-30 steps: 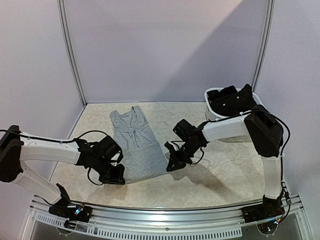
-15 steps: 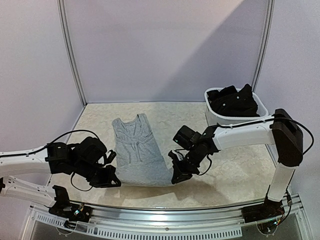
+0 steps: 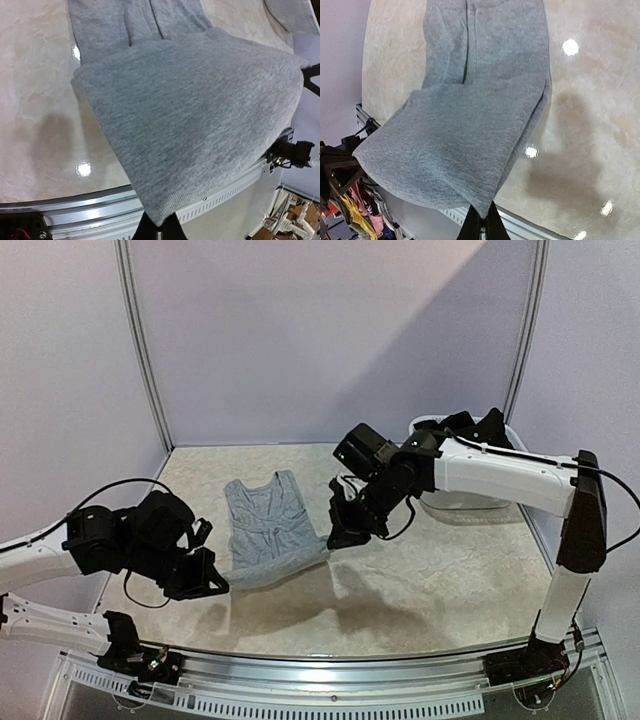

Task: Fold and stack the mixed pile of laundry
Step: Fold the 2/3-rectangle-folded tank top at the center of the board.

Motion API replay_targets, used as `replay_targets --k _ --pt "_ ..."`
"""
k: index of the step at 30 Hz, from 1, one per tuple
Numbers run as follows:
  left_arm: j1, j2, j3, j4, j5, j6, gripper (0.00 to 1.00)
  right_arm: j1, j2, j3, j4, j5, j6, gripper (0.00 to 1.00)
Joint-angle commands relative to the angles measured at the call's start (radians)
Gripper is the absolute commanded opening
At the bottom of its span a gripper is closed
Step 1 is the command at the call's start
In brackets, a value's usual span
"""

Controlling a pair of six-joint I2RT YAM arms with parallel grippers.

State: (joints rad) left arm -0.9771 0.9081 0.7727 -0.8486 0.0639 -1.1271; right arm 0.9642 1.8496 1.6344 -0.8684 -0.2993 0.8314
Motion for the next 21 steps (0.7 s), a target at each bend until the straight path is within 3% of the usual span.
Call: replay_targets --k 1,8,21 --pt "0.125 0.051 0.073 -0.075 0.008 0.061 0.00 -0.037 0.103 0.184 -0.181 0.103 -0.070 0.00" --pt "0.283 0.231 0.221 -0.096 0.060 0.193 0.00 -0.107 0.297 0.525 -0.316 0.117 -0.182 0.00" --pt "0.459 0.515 0.481 -0.101 0.040 0.356 0.00 -0.212 0.481 0.742 -0.147 0.052 -0.296 0.00"
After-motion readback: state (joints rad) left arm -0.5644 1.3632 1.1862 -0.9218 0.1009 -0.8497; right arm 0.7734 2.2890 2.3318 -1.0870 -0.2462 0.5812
